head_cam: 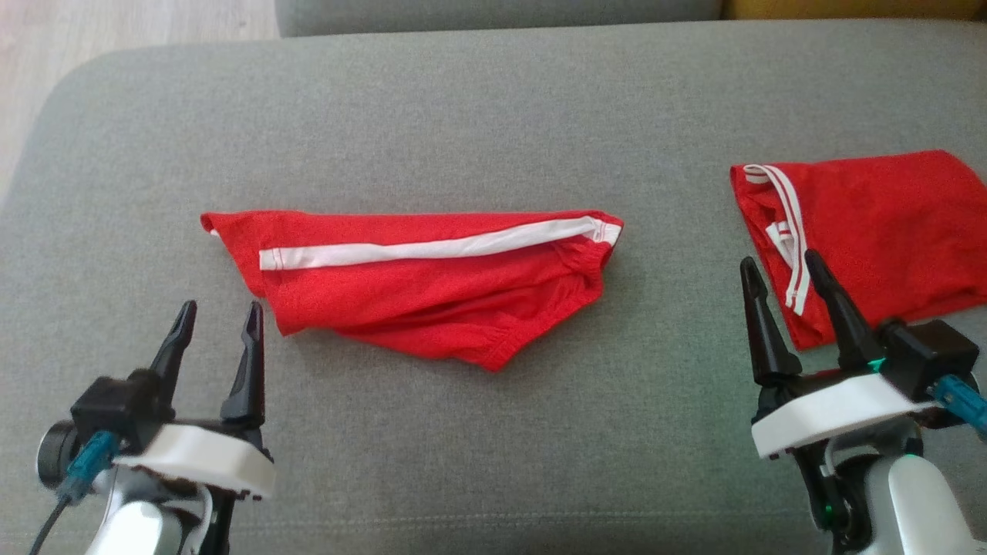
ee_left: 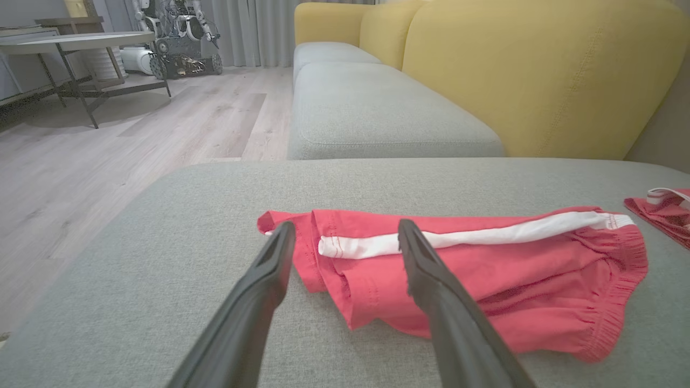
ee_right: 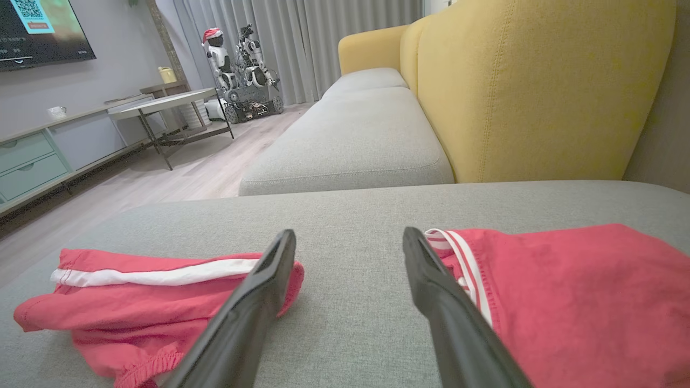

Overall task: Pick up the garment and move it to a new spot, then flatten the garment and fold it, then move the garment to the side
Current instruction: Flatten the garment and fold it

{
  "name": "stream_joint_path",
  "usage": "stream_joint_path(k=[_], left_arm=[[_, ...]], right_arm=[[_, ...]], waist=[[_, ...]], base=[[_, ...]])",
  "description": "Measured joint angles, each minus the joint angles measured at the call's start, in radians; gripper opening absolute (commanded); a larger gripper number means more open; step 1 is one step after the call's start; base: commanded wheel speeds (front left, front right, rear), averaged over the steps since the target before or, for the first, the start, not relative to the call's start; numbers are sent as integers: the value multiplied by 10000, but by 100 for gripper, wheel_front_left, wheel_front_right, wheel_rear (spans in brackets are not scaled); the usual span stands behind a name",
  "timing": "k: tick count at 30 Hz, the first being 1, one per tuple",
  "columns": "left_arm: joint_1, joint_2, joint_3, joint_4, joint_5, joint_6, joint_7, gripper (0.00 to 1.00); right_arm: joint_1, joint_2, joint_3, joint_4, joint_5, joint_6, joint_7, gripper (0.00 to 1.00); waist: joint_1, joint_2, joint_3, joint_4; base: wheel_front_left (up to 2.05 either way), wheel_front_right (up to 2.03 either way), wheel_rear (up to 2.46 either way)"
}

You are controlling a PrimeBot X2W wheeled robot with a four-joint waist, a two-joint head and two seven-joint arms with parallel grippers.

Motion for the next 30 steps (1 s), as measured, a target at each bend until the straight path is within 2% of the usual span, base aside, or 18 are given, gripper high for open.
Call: stream_joint_path(k=[7,15,21,26,27,28,29,30], left_arm=[[-1190,27,-230,794,-349,-780,261,100],[-2918,-8,-259,3544,-1325,-1883,918,100],[-3654,-33,-251,5191,-1603,-2345,821,100],[-4172,-58,-263,5823,-1822,-2575,594,100],[-4251,-59,-278,5927,-1891,-2614,550,93],[-4321,-63,-307,6027,-1941,-2648,508,53],[-4370,-65,-339,6128,-1954,-2696,504,22],[-4388,-65,-378,6203,-1954,-2708,453,0]], right_arm=[[-51,0,-6,-104,-2,0,0,100],[-302,2,142,4,6,0,-59,100],[-474,2,144,111,90,0,-186,100],[-496,2,153,192,140,0,-268,100],[-520,2,159,194,163,0,-270,100],[-559,0,155,211,163,0,-278,100],[-617,0,155,240,163,0,-301,100],[-682,0,155,251,163,0,-362,100]], waist=[[0,0,450,-37],[0,0,977,-283],[0,0,1328,-465],[0,0,1513,-549],[0,0,1549,-564],[0,0,1580,-574],[0,0,1603,-580],[0,0,1624,-583]], base=[[0,0,0],[0,0,0],[0,0,0],[0,0,0],[0,0,0],[0,0,0],[0,0,0],[0,0,0]])
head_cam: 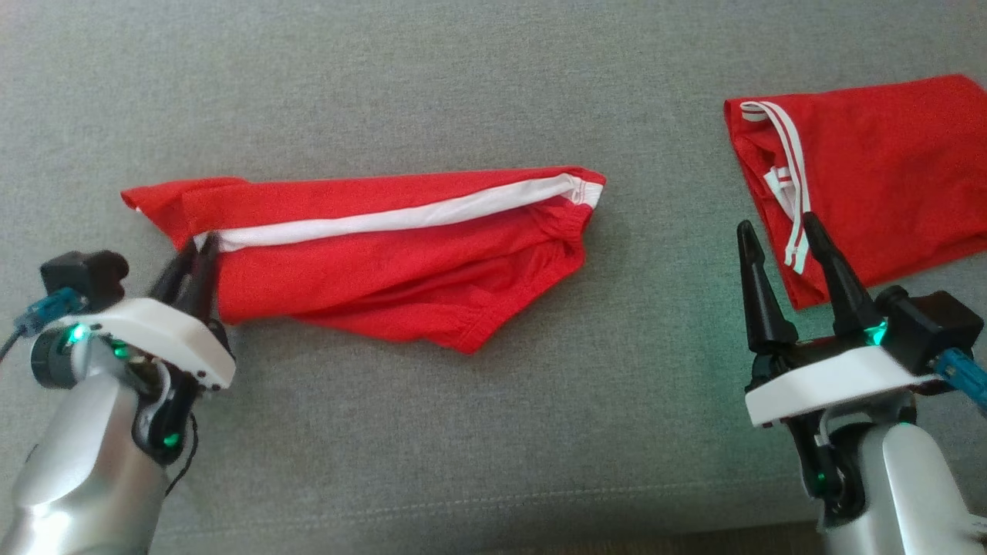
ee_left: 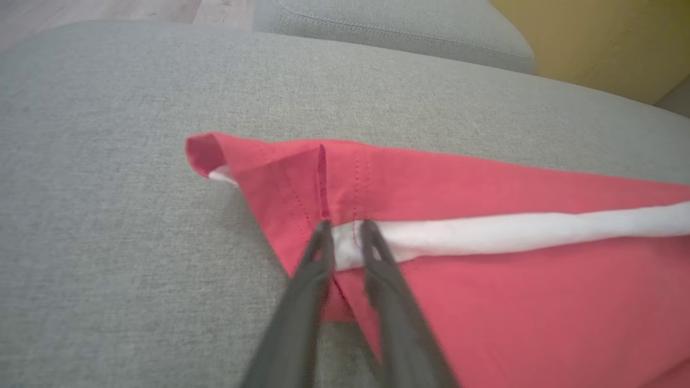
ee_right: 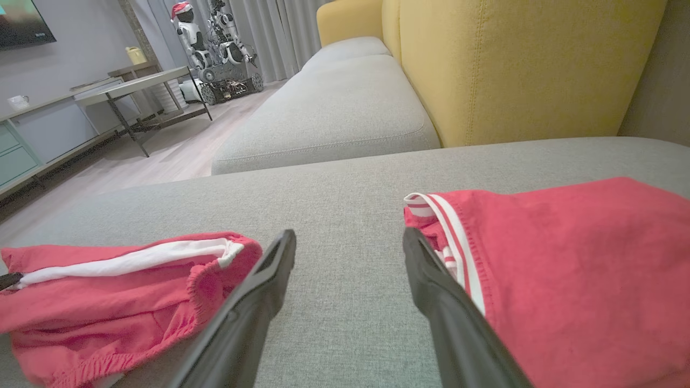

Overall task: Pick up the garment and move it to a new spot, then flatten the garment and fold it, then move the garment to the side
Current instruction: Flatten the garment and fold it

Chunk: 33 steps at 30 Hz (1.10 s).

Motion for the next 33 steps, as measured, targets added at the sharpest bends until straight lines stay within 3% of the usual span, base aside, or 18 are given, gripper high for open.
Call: stream_joint_path(k=[13,27,28,29,30,31,33], left_arm=[[-160,88,-403,-303,13,-69,-650,0],[-188,-77,-849,-982,117,-54,-738,0],[-189,-98,-872,-995,117,-54,-744,0],[-189,-123,-882,-1011,117,-52,-780,0],[-189,-136,-882,-1026,119,-52,-815,0],[-189,-142,-882,-1045,119,-52,-825,0],[-188,-155,-882,-1097,119,-52,-861,0]], right_arm=[[-660,-4,468,610,15,2,157,100],[-2894,-40,2261,4188,1705,0,196,100],[-3014,-48,2330,4401,1893,0,188,93],[-3126,-54,2395,4587,2107,0,132,58],[-3233,-58,2447,4759,2207,0,35,39],[-3347,-61,2493,4941,2293,0,-4,0],[-3542,-65,2554,5200,2422,0,-144,0]], waist=[[0,0,37,264],[0,0,94,963],[0,0,89,994],[0,0,86,1022],[0,0,83,1045],[0,0,72,1061],[0,0,47,1089]], base=[[0,0,0],[0,0,0],[0,0,0],[0,0,0],[0,0,0],[0,0,0],[0,0,0]])
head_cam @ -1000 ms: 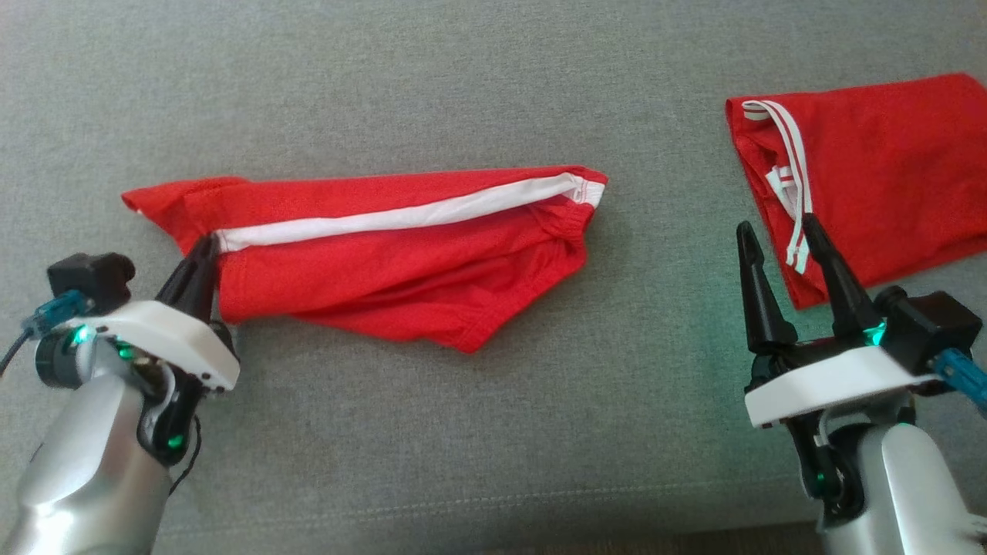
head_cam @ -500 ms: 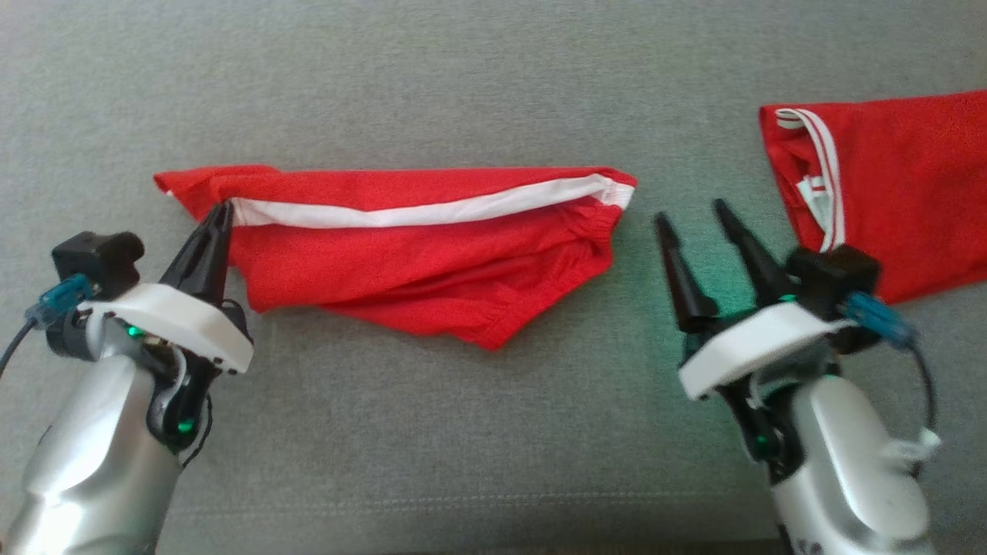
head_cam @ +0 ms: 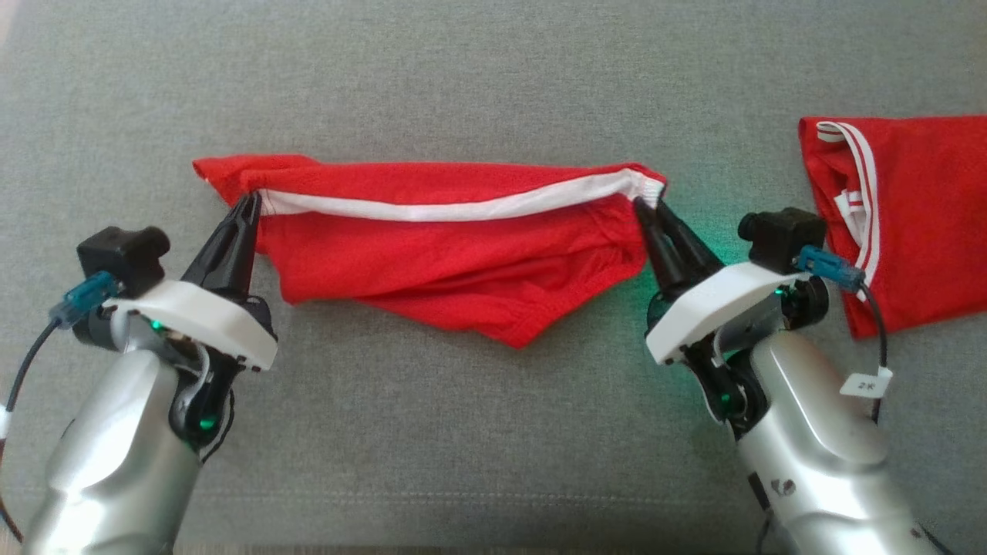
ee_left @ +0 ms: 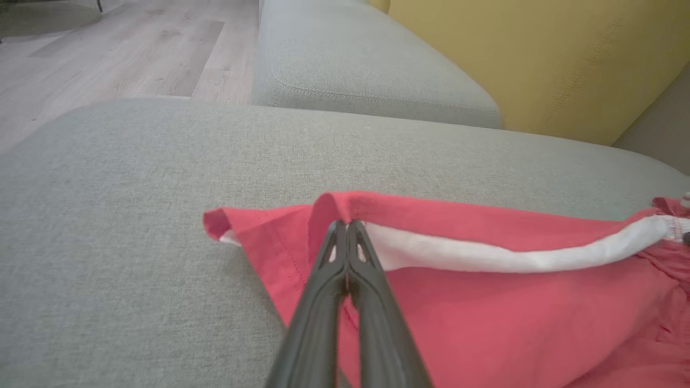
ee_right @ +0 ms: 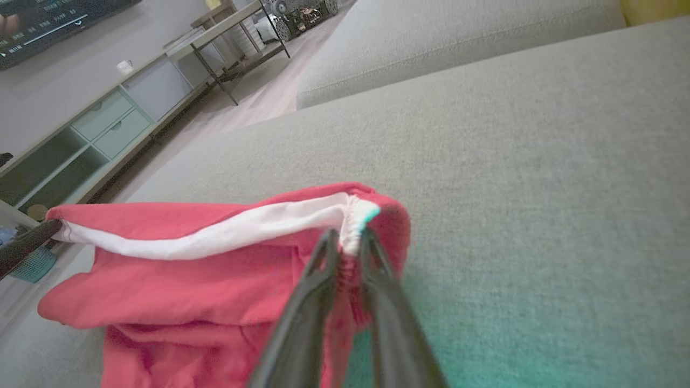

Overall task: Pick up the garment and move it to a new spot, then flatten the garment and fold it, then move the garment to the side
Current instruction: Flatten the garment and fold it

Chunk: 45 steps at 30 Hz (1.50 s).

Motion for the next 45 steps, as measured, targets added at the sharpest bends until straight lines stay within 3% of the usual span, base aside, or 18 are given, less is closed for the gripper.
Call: stream_joint_path(k=[6,10,19,28,36,45], left_arm=[[20,13,291,-717,15,98,-140,0],[87,138,631,-1910,188,314,-226,0],[256,318,1151,-4926,364,1091,-203,0],[246,516,1348,-7037,366,1770,656,0],[251,604,1363,-7616,366,2086,1114,0],[154,510,1285,-6704,219,1908,1126,0]], right_arm=[[-208,-12,-92,58,-328,0,-510,0],[-199,-21,-443,-767,-920,0,-564,0],[664,-255,-1172,-4297,-1559,0,192,0],[1569,-282,-2023,-7589,-1708,0,1496,0],[2166,-261,-2435,-8498,-1718,0,2034,0],[2057,-209,-2516,-7992,-1534,0,2090,0]], waist=[[0,0,-209,-3],[0,0,-493,-25],[0,0,-1465,-57],[0,0,-2567,-143],[0,0,-2954,-188],[0,0,-2644,-191]], base=[[0,0,0],[0,0,0],[0,0,0],[0,0,0],[0,0,0],[0,0,0]])
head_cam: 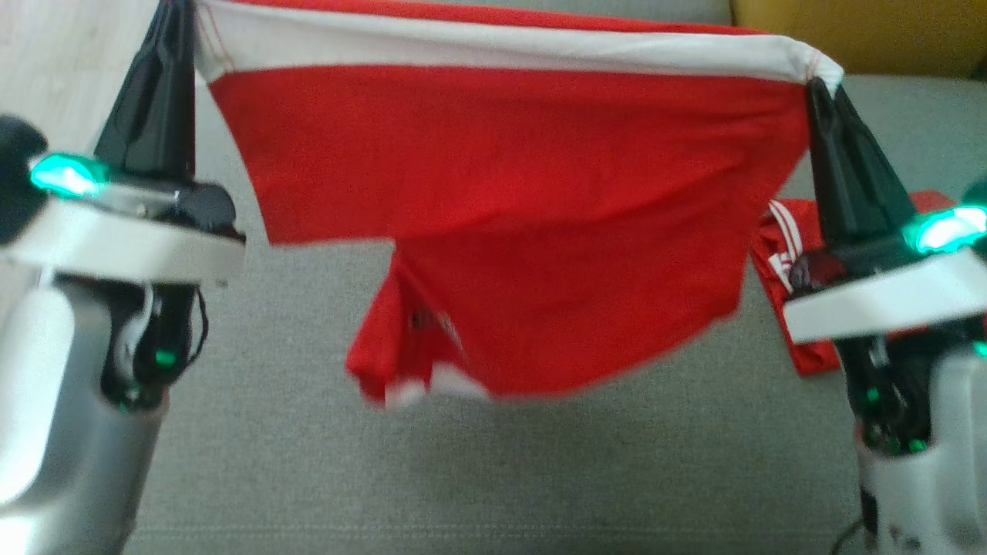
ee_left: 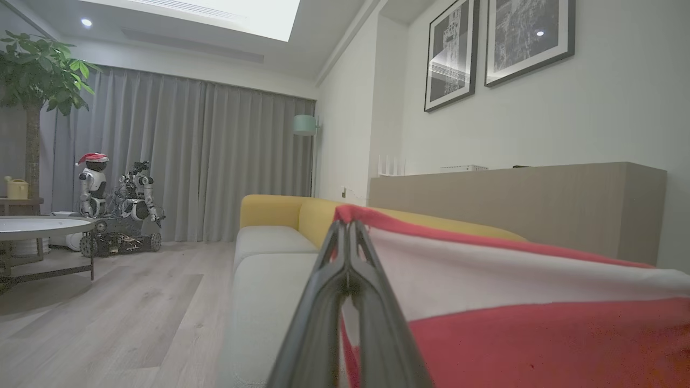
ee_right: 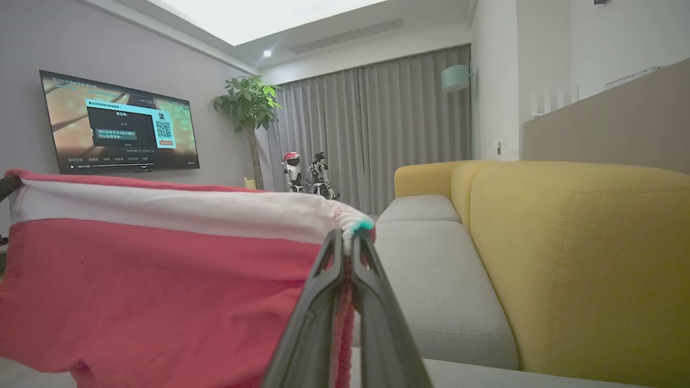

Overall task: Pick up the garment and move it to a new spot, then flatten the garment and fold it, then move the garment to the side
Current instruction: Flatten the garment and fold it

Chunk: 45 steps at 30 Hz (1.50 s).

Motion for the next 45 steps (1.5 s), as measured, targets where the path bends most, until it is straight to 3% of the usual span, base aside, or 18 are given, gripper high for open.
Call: stream_joint_path(k=[4,9,15,17,22,26,30,34,45], left_arm=[[-1032,-314,-15,1239,-479,-453,-203,0],[-3426,-564,0,3661,-560,-1078,-681,0],[-6095,-947,-79,6989,-128,-1532,-1189,0],[-7017,-1164,-140,8335,127,-1697,-1356,0],[-7666,-1599,-153,9756,322,-1848,-1427,0],[-7500,-1883,-35,10349,395,-1927,-1427,0],[-6653,-2042,-33,10667,397,-1937,-1427,0],[-5399,-2207,-96,10433,324,-1937,-1425,0],[-831,-2228,688,7179,-251,-1939,-1425,0]], right_arm=[[-1080,31,84,1221,259,0,-171,0],[-3877,33,495,3639,683,0,-830,0],[-7160,29,1386,7388,1448,0,-2579,0],[-8368,23,1919,9177,1971,0,-3735,0],[-9694,2,3118,11465,2592,0,-4506,0],[-9786,8,4347,12496,3009,0,-4592,0],[-9535,8,5118,13029,3241,0,-4594,0],[-8671,12,5168,12767,3250,0,-4594,0],[-3495,23,3511,9800,2178,0,-4594,0]], waist=[[0,0,362,-11],[0,0,992,-82],[0,-1,1831,-169],[1,-1,2135,-191],[1,-1,2565,-175],[2,-1,2927,-121],[2,-1,3185,-57],[2,-1,3292,-29],[0,0,2674,27]], base=[[0,0,0],[0,0,0],[0,0,0],[0,0,0],[0,0,0],[0,0,0],[0,0,0],[0,0,0],[0,0,0]])
